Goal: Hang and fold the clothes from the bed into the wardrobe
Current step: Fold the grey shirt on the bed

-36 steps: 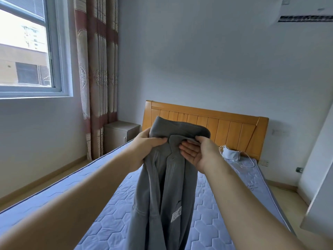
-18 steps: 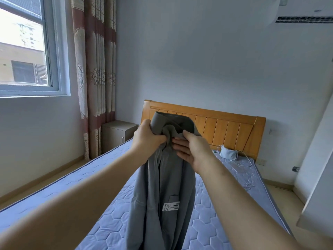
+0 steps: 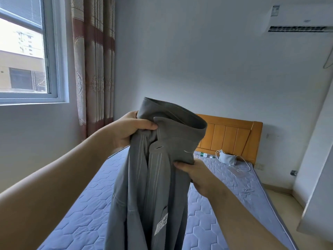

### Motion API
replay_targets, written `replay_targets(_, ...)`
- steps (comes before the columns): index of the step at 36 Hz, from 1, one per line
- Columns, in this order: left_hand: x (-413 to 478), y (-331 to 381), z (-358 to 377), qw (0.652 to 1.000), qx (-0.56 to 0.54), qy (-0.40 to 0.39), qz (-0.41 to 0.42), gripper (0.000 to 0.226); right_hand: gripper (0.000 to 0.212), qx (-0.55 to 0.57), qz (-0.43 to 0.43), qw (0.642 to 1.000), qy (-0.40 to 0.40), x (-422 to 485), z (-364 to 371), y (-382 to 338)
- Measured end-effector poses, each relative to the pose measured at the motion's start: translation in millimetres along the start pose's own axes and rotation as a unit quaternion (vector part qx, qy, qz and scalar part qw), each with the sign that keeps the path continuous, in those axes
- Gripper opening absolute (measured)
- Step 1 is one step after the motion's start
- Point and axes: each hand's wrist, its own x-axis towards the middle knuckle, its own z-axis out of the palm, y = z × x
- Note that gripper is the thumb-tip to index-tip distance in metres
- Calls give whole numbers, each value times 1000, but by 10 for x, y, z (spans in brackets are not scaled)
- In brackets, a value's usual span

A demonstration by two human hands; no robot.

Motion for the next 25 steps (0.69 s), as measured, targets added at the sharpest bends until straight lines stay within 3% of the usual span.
replay_targets(1,-6,38,-32,999,31,5,-4,23,5,-10,0,1000,30,9,6,-15)
replay_targets(4,-4,104,-159,987,150,53,1,19,26,-29,-39,991,123,-2,16,-105)
replay_targets(6,1,101,-243,969,231,88,12,17,28,-100,-66,980,161,-59,58,-188)
replay_targets(9,-13,90,-299,942,306,135,37,18,49,-196,-98,950,222,-112,120,-277)
replay_targets(12,-78,119,-317,932,314,164,73,23,37,-228,-116,928,272,-219,233,-416)
replay_targets(14,-141,158,-341,931,307,172,101,32,27,-161,-101,937,292,-306,333,-528)
replay_targets(19,-358,337,-474,924,290,173,179,29,32,95,-85,946,298,-548,718,-826)
replay_targets(25,-674,548,-740,944,219,135,209,15,38,87,-263,883,378,-796,1203,-997)
